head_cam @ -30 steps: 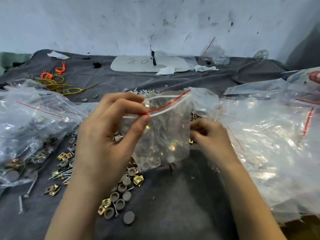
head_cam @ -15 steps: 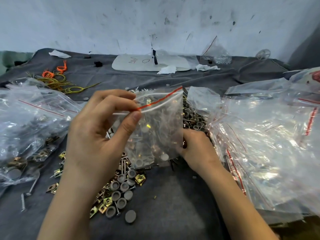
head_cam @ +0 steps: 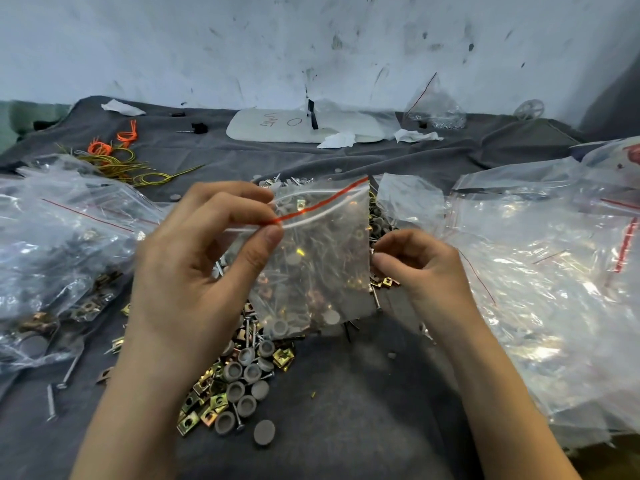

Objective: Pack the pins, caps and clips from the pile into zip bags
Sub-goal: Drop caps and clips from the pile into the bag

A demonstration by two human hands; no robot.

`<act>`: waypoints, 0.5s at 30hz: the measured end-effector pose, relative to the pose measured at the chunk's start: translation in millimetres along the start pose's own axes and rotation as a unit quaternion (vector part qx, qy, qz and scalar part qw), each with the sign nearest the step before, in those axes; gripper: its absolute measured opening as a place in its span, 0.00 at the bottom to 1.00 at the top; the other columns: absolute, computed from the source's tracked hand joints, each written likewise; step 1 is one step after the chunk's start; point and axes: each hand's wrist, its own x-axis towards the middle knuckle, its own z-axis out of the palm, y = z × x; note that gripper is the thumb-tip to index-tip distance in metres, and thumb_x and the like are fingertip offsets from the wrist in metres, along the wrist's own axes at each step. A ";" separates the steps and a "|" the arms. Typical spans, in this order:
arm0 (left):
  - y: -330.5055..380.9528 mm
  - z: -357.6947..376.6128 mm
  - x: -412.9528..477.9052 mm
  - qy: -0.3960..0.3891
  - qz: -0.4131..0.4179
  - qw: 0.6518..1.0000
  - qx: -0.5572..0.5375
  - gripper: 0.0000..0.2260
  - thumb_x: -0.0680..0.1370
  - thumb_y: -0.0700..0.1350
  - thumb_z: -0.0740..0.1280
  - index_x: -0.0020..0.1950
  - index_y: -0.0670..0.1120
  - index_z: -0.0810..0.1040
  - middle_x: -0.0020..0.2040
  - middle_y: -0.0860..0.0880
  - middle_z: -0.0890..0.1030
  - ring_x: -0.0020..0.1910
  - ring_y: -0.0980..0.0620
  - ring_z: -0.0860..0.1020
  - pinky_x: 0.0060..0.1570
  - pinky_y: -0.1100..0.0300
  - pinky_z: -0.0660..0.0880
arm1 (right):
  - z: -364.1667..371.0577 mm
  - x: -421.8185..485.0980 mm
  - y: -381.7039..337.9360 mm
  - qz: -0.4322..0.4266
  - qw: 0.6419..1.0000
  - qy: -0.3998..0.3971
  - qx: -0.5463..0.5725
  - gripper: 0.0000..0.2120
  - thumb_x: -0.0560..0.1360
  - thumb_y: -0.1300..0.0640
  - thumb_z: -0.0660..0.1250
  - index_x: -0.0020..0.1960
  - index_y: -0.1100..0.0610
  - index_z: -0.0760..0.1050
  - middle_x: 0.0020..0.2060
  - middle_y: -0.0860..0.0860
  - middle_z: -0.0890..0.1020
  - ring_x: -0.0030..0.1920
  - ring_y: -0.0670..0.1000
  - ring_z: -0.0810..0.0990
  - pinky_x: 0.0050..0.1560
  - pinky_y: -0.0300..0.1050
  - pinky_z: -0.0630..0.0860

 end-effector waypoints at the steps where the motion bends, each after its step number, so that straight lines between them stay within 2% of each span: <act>1: 0.3 0.2 -0.2 -0.001 -0.002 1.000 0.000 0.07 0.78 0.50 0.67 0.48 0.64 0.78 0.56 0.58 0.79 0.58 0.48 0.80 0.54 0.48 0.79 | -1.1 -0.4 -4.3 -0.007 0.999 -0.003 0.043 0.11 0.71 0.70 0.71 0.40 0.54 0.80 0.35 0.48 0.84 0.36 0.46 0.83 0.40 0.36 0.78; 5: 0.6 1.1 -0.6 -0.007 -0.004 1.000 0.014 0.02 0.78 0.50 0.66 0.45 0.58 0.77 0.57 0.55 0.79 0.57 0.47 0.80 0.52 0.40 0.78 | -3.4 -2.7 -14.9 -0.015 0.990 -0.021 0.138 0.08 0.70 0.66 0.69 0.43 0.54 0.84 0.40 0.53 0.85 0.39 0.55 0.85 0.41 0.42 0.80; 7: 1.7 0.9 -0.5 -0.008 -0.007 1.000 0.014 0.02 0.78 0.51 0.66 0.49 0.58 0.78 0.57 0.54 0.79 0.57 0.48 0.80 0.51 0.40 0.78 | -4.0 -3.3 -18.2 -0.019 0.988 -0.031 0.153 0.09 0.70 0.63 0.68 0.45 0.54 0.85 0.42 0.54 0.85 0.40 0.58 0.85 0.42 0.44 0.80; 15: 5.5 2.7 0.1 -0.016 -0.011 1.000 0.021 0.03 0.77 0.50 0.66 0.50 0.56 0.78 0.56 0.54 0.79 0.57 0.50 0.80 0.50 0.42 0.78 | -4.1 -3.6 -20.4 -0.031 0.989 -0.031 0.145 0.09 0.68 0.64 0.68 0.39 0.52 0.83 0.38 0.50 0.84 0.40 0.52 0.84 0.45 0.41 0.79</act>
